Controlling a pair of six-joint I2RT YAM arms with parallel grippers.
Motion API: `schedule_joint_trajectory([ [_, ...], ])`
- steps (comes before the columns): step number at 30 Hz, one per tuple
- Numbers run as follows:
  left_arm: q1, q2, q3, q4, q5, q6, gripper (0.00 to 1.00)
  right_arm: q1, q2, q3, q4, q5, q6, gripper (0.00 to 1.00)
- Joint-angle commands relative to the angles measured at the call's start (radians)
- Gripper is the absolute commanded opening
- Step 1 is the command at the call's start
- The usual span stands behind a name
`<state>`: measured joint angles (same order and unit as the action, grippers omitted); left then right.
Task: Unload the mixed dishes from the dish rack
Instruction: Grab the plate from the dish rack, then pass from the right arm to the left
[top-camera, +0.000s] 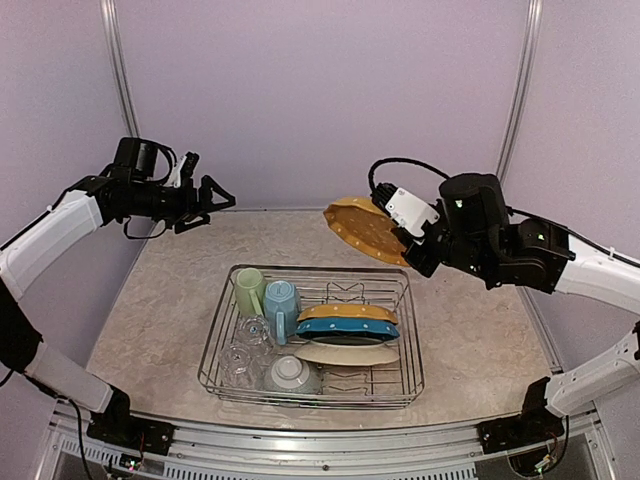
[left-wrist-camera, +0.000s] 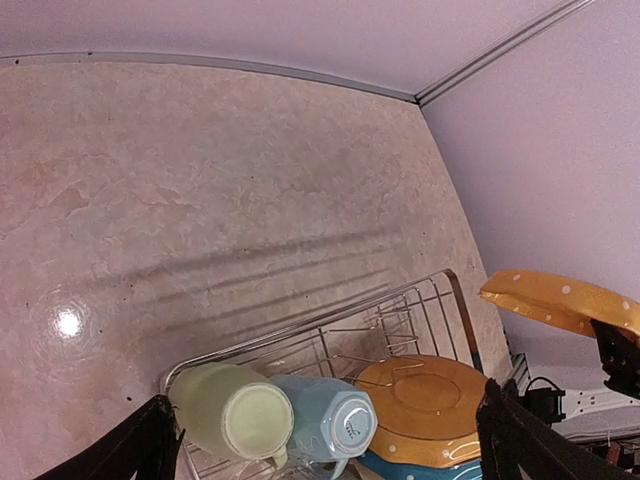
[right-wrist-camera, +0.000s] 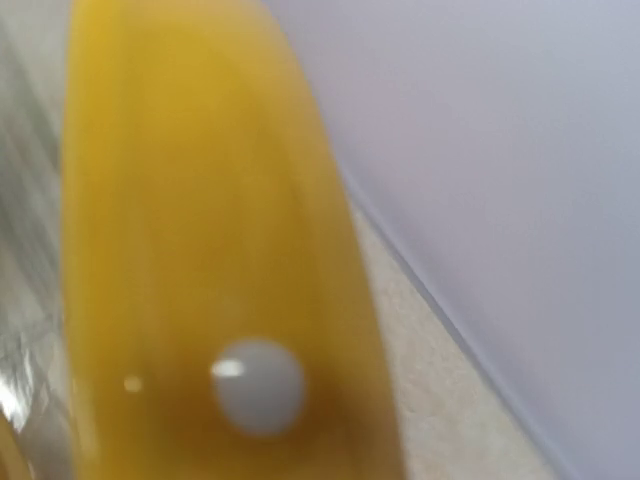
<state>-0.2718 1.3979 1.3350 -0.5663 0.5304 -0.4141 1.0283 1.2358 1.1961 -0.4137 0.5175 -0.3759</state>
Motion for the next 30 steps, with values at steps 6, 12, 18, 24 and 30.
schedule_joint_trajectory([
  [6, -0.006, -0.002, -0.012, 0.084, 0.165, -0.072, 0.99, -0.163, -0.015, -0.021, 0.349, -0.101, 0.651, 0.0],
  [12, -0.008, 0.02, -0.019, 0.137, 0.287, -0.133, 0.99, -0.291, 0.026, -0.098, 0.556, -0.383, 1.037, 0.0],
  [18, -0.008, 0.072, -0.05, 0.262, 0.472, -0.249, 0.99, -0.308, 0.121, -0.105, 0.779, -0.582, 1.223, 0.0],
  [24, -0.014, 0.132, -0.069, 0.341, 0.539, -0.333, 0.95, -0.299, 0.228, -0.104, 0.966, -0.68, 1.342, 0.0],
  [30, -0.02, 0.152, -0.068, 0.321, 0.518, -0.318, 0.93, -0.271, 0.316, -0.098, 1.111, -0.715, 1.407, 0.0],
])
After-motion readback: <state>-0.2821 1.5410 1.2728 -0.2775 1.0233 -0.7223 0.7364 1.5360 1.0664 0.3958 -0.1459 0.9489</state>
